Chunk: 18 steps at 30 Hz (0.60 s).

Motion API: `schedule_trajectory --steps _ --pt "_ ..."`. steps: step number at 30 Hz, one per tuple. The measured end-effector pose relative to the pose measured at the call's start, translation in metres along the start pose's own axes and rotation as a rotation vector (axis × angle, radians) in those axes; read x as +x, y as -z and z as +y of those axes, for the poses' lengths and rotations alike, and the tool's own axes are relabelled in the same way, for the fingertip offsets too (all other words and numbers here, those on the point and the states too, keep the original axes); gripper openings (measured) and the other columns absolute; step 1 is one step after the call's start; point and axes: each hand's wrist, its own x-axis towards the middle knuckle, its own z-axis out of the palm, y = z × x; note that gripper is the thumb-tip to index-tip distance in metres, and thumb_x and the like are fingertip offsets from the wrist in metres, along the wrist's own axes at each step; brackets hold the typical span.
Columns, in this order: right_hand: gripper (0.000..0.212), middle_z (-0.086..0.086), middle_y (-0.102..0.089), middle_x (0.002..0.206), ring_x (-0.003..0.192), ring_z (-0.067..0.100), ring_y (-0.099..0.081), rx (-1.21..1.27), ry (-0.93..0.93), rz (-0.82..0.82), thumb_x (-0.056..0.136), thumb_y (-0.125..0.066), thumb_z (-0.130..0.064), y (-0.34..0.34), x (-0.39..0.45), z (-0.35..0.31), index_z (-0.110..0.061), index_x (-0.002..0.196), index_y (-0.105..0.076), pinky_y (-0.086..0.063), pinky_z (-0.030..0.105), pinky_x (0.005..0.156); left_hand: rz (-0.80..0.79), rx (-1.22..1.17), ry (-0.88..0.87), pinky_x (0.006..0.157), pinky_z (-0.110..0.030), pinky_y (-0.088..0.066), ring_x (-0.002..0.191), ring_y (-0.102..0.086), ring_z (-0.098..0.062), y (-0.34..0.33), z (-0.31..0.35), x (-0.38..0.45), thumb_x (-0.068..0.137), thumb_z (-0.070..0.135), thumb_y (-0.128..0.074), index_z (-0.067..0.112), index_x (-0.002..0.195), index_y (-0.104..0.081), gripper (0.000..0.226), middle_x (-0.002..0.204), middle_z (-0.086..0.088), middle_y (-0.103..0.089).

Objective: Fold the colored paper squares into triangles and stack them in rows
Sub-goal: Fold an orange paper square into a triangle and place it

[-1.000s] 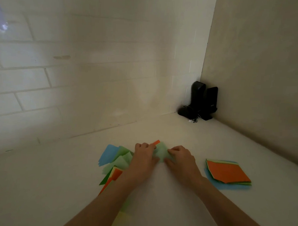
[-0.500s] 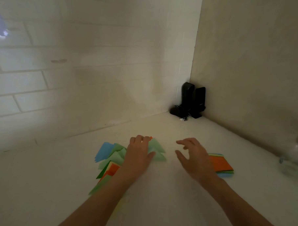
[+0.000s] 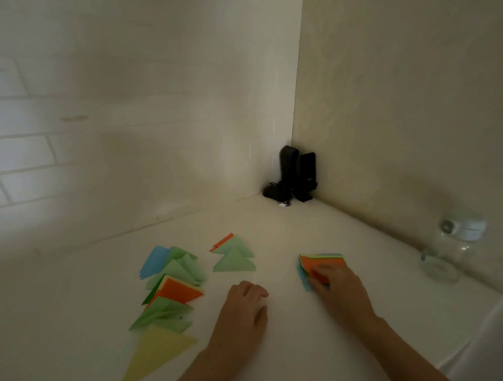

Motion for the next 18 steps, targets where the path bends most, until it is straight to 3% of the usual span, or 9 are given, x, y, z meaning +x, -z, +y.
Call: schedule_trajectory --steps 4,11,14,18 --pt "0.024 -0.010 -0.066 0.115 0.105 0.016 -0.060 0.060 0.010 0.066 0.089 -0.058 -0.033 -0.003 -0.004 -0.004 -0.031 0.110 -0.068 -0.048 0.032 0.089 0.006 -0.063 0.050 0.084 -0.008 -0.033 0.096 -0.045 -0.003 0.000 -0.003 -0.004 0.079 0.019 -0.054 0.026 0.096 -0.057 0.018 0.100 0.013 -0.050" --pt "0.012 -0.007 -0.063 0.082 0.083 0.016 -0.058 0.027 -0.220 0.119 0.080 -0.065 -0.043 0.007 -0.006 -0.015 -0.032 0.079 -0.070 -0.042 0.029 0.073 -0.010 -0.101 0.067 0.082 -0.010 -0.035 0.095 -0.045 -0.003 0.000 -0.005 -0.005 0.080 0.017 -0.056 0.026 0.089 -0.057 0.013 0.098 0.015 -0.049" --pt "0.009 -0.006 -0.067 0.082 0.077 0.016 -0.060 0.103 -0.242 0.155 0.079 -0.066 -0.037 0.010 -0.007 -0.014 -0.028 0.080 -0.068 -0.047 0.029 0.067 -0.006 -0.117 0.075 0.081 -0.009 -0.035 0.094 -0.046 -0.002 0.000 -0.006 -0.004 0.080 0.016 -0.056 0.025 0.087 -0.057 0.012 0.097 0.014 -0.050" --pt "0.017 -0.005 -0.069 0.095 0.088 0.020 -0.063 0.176 -0.179 0.167 0.082 -0.065 -0.023 0.008 -0.012 -0.013 -0.027 0.098 -0.063 -0.043 0.026 0.068 0.009 -0.115 0.061 0.080 -0.009 -0.034 0.093 -0.045 -0.002 -0.001 -0.006 -0.005 0.080 0.013 -0.057 0.023 0.085 -0.058 0.011 0.096 0.012 -0.050"
